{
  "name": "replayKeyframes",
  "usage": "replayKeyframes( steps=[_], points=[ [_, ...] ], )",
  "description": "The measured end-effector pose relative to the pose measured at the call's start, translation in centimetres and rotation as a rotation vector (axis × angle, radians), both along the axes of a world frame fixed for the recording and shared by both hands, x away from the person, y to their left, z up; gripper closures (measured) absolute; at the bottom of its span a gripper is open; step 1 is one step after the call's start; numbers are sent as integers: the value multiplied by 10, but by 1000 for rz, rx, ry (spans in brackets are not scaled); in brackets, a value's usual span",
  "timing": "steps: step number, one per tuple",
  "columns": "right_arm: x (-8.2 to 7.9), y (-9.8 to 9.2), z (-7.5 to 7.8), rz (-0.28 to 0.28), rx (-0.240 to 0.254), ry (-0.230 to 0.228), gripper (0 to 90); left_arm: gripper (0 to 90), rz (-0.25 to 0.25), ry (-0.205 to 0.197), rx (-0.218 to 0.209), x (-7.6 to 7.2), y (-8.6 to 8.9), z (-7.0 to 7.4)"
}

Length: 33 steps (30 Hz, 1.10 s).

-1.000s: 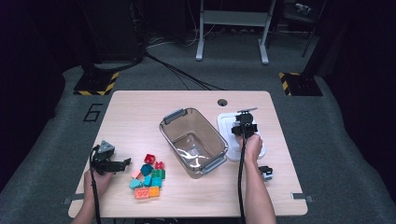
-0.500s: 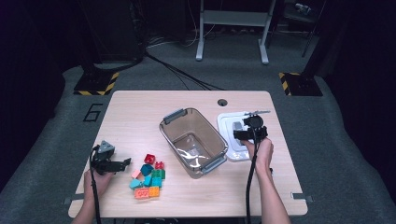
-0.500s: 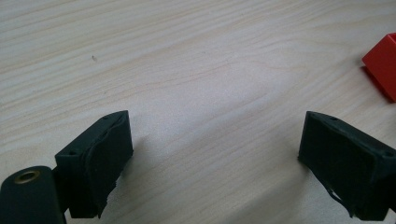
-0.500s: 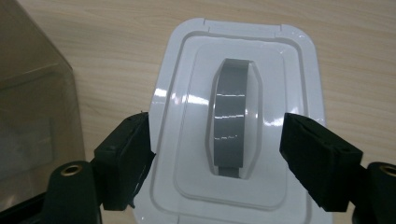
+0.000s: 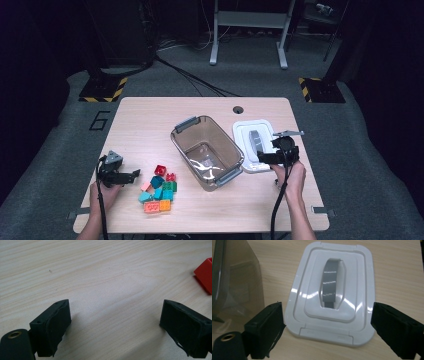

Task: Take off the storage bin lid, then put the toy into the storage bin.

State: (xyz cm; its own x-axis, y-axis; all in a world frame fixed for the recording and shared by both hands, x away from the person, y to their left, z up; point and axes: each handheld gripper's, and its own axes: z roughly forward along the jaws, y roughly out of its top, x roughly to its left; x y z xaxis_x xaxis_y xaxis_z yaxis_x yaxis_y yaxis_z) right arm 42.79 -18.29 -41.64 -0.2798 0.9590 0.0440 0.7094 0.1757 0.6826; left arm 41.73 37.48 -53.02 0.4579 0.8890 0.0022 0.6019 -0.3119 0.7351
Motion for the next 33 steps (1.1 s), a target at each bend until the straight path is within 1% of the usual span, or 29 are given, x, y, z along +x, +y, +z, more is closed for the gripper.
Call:
replayKeyframes(
  steps=[2, 3, 5, 7, 8, 9, 10, 11, 13, 14, 16, 17, 21, 22, 27, 31, 32, 33],
  points=[
    [-6, -5, -2, -10, 4, 10, 62, 96, 2, -6, -3, 0, 0, -1],
    [-8, -8, -4, -14, 2, 13, 51, 96, 0, 1, 0, 0, 0, 0],
    [-14, -13, -8, -25, 5, 20, 27, 96, -1, 0, 0, 0, 0, 0],
    [-19, -17, -13, -31, -3, 30, 2, 96, 0, 1, -1, 0, 0, 0],
    [-22, -20, -16, -29, -3, 38, 0, 96, -3, 2, 0, 0, 0, 0],
    [-24, -22, -18, -38, -4, 48, 0, 96, 1, -3, -2, 0, 0, 0],
    [-28, -24, -20, -45, 1, 52, 0, 96, 0, 0, 0, 0, 0, 0],
    [-30, -26, -23, -44, -1, 49, 0, 96, -1, 3, -1, 0, 0, 0],
    [-38, -30, -27, -63, 17, 57, 0, 96, 0, 1, 0, 0, 0, 0],
    [-41, -32, -29, -63, 24, 53, 0, 96, -2, 0, 1, 0, 0, 0],
    [-47, -35, -34, -74, 29, 57, 0, 96, -3, 0, 2, 0, 0, 0],
    [-51, -36, -38, -79, 25, 61, 0, 96, -3, 0, 2, 0, 0, 0],
    [-60, -42, -50, -81, 12, 72, 0, 96, -3, 0, 2, 0, 0, 0],
    [-61, -44, -52, -80, 13, 69, 0, 96, 0, 0, 0, 0, 0, 0],
    [-70, -47, -56, -99, 17, 55, 49, 96, -2, 0, 1, 0, 0, 0],
    [-75, -47, -59, -98, -8, 35, 137, 96, -3, 0, 1, 0, 0, 0],
    [-76, -47, -60, -100, -9, 33, 144, 96, -3, 0, 1, 0, 0, 0],
    [-77, -48, -61, -99, -17, 25, 180, 96, 1, -2, -1, 0, 0, 0]
  ],
)
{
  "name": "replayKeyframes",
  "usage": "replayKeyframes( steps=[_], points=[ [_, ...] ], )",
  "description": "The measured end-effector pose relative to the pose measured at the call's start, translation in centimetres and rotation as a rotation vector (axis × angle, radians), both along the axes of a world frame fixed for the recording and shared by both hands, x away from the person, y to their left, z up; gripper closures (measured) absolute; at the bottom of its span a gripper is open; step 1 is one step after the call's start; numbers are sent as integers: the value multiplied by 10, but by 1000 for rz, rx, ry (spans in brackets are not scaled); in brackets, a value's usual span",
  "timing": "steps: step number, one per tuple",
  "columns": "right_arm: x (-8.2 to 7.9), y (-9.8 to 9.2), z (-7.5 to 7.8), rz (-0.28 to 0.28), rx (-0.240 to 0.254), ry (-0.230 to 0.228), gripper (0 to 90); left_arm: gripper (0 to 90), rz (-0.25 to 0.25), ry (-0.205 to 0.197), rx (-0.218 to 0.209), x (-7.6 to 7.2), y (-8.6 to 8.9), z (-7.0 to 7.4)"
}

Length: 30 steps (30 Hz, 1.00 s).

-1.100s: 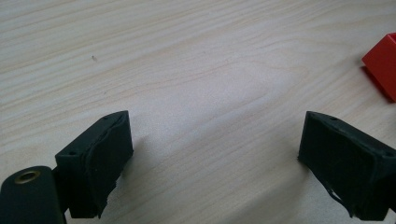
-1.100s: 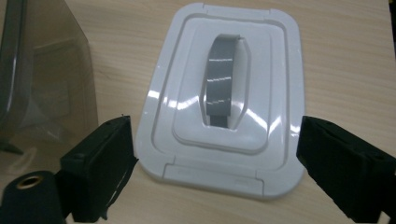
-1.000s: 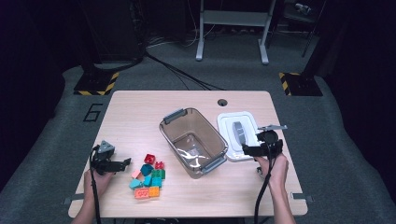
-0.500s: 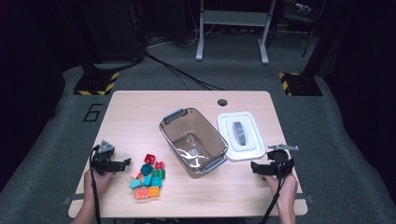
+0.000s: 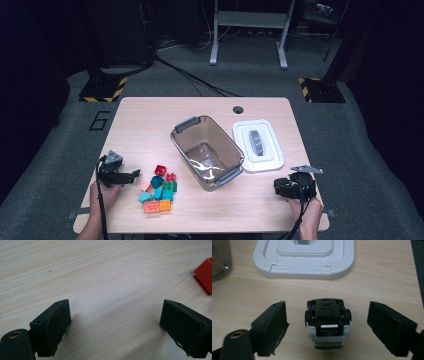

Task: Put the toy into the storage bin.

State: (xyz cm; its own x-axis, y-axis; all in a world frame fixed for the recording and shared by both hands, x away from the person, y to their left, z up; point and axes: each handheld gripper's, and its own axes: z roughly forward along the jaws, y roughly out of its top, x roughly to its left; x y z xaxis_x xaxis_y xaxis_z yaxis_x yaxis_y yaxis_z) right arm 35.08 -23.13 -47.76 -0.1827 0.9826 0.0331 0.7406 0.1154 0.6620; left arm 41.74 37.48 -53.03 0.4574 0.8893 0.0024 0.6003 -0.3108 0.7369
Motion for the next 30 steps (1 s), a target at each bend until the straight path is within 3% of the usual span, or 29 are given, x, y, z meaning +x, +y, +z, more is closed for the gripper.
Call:
replayKeyframes(
  steps=[5, 11, 15, 22, 24, 30],
  points=[
    [-1, -1, -3, -8, 5, -2, 371, 96, -1, 3, 0, 0, 0, 0],
    [0, 2, -5, -9, 2, 16, 468, 96, -2, -1, -2, 0, 0, 0],
    [2, 0, -4, -1, 0, 17, 471, 96, -2, 0, -2, 0, 0, 0],
    [3, -1, -7, -50, 26, 45, 400, 97, -2, -1, -2, 0, 0, 0],
    [3, -1, -9, -47, 29, 37, 461, 96, -2, -1, -2, 0, 0, 0],
    [2, 0, -7, -56, 19, 41, 475, 96, -1, -1, -2, 0, 0, 0]
  ],
)
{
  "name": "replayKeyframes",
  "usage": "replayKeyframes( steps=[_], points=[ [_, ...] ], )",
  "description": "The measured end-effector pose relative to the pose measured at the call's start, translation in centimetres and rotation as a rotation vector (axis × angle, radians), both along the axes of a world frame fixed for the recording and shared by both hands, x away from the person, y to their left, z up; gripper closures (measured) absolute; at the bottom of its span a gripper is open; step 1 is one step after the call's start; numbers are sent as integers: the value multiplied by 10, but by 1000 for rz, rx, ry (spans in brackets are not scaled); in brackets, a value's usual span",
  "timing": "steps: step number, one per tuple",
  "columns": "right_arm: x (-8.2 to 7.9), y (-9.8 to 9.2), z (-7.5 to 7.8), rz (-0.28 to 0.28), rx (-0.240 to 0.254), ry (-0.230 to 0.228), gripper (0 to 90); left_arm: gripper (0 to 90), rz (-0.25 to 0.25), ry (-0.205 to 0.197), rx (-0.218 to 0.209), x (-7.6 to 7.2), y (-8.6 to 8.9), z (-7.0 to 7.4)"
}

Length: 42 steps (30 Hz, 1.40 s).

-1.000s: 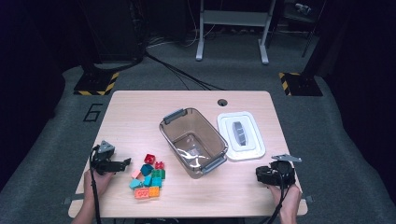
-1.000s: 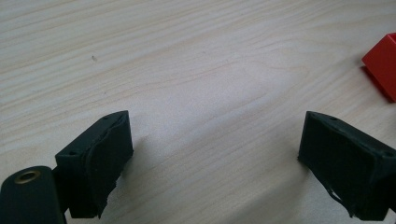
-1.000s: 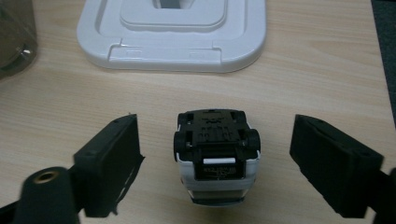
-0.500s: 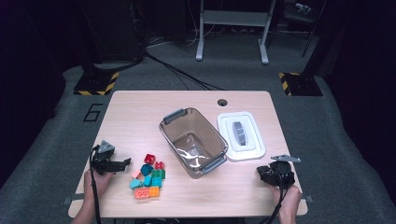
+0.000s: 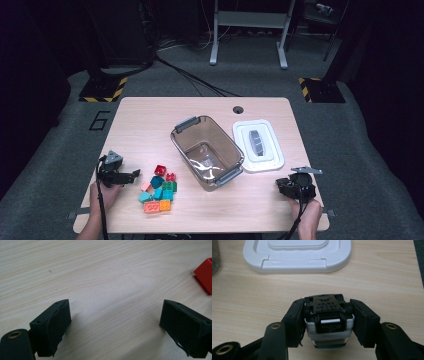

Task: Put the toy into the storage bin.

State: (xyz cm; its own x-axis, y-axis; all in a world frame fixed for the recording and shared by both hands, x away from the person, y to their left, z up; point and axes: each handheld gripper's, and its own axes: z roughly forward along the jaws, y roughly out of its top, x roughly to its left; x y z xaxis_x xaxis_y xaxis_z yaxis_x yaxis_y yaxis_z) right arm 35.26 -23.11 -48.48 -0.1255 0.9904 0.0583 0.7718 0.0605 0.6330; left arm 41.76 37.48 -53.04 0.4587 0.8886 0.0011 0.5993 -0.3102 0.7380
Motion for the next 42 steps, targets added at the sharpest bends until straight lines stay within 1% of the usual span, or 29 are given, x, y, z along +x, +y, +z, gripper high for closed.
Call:
replayKeyframes(
  steps=[3, 4, 5, 10, 12, 15, 17, 24, 25, 26, 29, 32, 34, 35, 37, 41, 42],
  points=[
    [0, -1, 3, 4, -5, -9, 475, 97, -1, 2, 2, 0, 0, 0],
    [1, -3, 5, 14, -5, -25, 476, 97, -1, 2, 2, 0, 0, 0],
    [1, -2, 7, 13, 1, -28, 476, 96, -1, 2, 2, 0, 0, 0],
    [2, 0, 18, 29, -11, -59, 476, 96, -1, 1, 3, 0, 0, 0],
    [3, 1, 23, 34, -13, -66, 476, 97, -2, 5, 3, 0, 0, 0],
    [4, 1, 27, 36, -7, -77, 476, 97, -1, 0, 2, 0, 0, 0],
    [5, 2, 30, 40, -10, -87, 476, 97, 0, 5, 3, 0, 0, 0],
    [9, 5, 41, 59, -3, -103, 476, 97, 1, 5, 2, 0, 0, 0],
    [10, 5, 42, 60, -1, -106, 476, 96, 0, -1, 1, 0, 0, 0],
    [11, 6, 44, 63, -1, -111, 476, 97, -1, 4, 3, 0, 0, 0],
    [14, 9, 49, 72, 0, -128, 476, 97, -2, 3, 4, 0, 0, 0],
    [17, 12, 54, 74, -3, -130, 476, 97, -2, 3, 4, 0, 0, 0],
    [19, 16, 57, 84, 6, -133, 476, 97, 0, 5, 3, 0, 0, 0],
    [21, 16, 58, 95, -4, -136, 476, 97, 0, 4, 3, 0, 0, 0],
    [22, 18, 59, 98, 2, -137, 476, 97, -2, 6, 3, 0, 0, 1],
    [26, 23, 65, 115, -1, -148, 476, 97, -2, 3, 4, 0, 0, 0],
    [27, 24, 66, 117, 0, -149, 476, 97, 0, -3, 1, 0, 0, 0]
  ],
)
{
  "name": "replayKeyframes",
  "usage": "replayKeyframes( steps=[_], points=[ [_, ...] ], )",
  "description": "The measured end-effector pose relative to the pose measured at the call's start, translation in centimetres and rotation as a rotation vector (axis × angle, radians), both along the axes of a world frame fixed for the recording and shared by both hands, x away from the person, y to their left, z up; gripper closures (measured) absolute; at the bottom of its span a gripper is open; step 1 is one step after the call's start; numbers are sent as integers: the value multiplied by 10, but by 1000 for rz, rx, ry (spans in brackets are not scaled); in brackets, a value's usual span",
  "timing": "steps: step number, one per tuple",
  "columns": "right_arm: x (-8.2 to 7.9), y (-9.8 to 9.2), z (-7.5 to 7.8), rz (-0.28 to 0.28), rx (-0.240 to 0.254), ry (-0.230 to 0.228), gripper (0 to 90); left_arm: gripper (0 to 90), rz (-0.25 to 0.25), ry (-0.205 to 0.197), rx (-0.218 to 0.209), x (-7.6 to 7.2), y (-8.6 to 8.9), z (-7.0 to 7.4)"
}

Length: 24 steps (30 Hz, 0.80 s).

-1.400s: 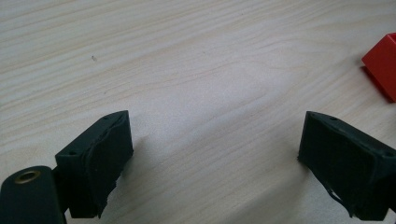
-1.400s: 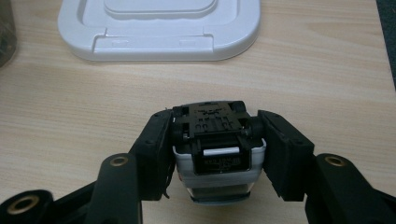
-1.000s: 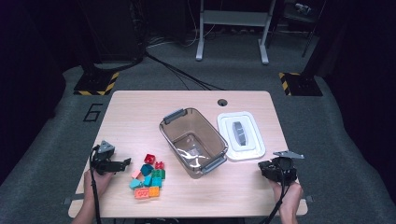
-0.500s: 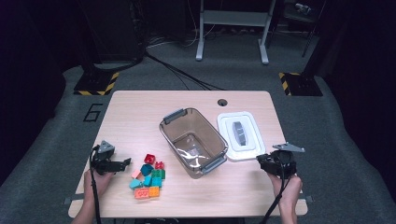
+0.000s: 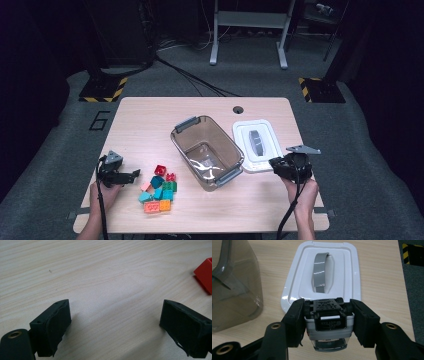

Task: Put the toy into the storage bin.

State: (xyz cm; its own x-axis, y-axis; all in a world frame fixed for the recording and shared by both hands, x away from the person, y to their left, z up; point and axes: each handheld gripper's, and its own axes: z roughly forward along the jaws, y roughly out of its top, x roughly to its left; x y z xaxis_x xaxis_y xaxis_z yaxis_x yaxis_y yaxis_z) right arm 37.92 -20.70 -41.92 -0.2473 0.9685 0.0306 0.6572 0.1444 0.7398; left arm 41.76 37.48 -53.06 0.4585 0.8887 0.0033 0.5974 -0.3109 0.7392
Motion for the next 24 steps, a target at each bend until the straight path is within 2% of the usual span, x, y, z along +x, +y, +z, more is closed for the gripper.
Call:
replayKeyframes(
  steps=[2, 3, 24],
  points=[
    [2, 2, 3, 7, -3, -3, 476, 97, -1, 8, 1, 0, 0, 1],
    [3, 3, 4, 6, -2, -6, 476, 96, 0, 0, -1, 0, 0, 0],
    [25, 35, 38, 87, -24, -55, 477, 97, 0, 5, 0, 0, 0, 0]
  ],
)
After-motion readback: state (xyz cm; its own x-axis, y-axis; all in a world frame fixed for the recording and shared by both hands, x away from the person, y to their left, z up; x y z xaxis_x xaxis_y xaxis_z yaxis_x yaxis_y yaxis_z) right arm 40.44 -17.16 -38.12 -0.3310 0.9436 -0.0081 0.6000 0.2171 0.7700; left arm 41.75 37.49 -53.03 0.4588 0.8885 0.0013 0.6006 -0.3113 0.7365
